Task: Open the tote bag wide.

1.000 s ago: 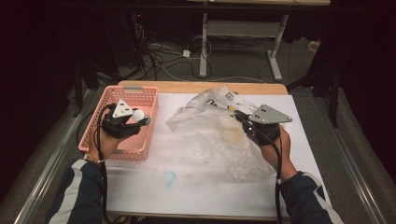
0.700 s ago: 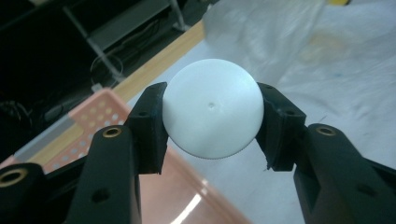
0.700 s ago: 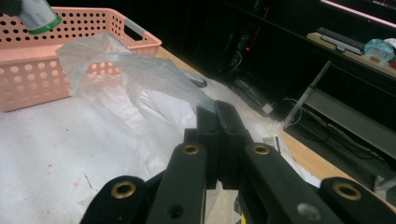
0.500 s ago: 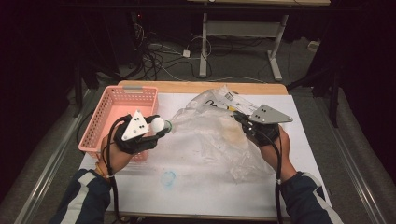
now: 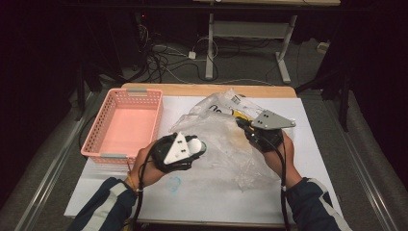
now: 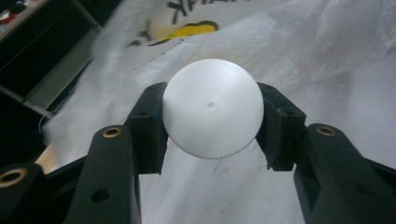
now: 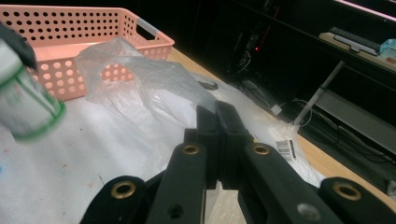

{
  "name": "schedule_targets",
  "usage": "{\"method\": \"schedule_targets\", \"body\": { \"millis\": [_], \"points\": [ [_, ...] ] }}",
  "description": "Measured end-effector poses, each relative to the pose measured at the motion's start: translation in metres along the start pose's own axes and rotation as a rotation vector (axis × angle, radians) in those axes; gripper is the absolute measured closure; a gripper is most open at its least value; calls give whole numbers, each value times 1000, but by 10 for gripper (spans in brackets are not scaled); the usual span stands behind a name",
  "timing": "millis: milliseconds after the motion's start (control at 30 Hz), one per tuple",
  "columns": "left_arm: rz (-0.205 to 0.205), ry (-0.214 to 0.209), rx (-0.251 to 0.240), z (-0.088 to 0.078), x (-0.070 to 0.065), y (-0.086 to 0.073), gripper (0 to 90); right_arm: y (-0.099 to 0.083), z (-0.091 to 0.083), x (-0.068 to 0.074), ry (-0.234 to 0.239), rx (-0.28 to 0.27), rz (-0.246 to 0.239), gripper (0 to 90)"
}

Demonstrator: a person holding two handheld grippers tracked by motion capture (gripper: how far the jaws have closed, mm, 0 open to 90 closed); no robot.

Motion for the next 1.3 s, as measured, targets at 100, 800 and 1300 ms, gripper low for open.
{"method": "schedule_targets", "body": {
  "millis": [100,800,1300],
  "points": [
    [38,-30,26,25,-10,5,486,1,1,3,7,0,4,900],
    [-87,-2,71,163,0,10,483,-5,4,1,27,13,35,900],
    [-60,62,-13,132,-13,15,271,-11,6,-6,24,35,53,900]
  ]
}}
Point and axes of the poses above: each handheld gripper's, and its own axes: z roughly forward along the jaws, y roughly out of its top, x roughly to its left, the point moved 6 cm from there along z, roughly forward along the jaws, and after that the axes turned 2 degrees about -y, right-handed, at the moved point
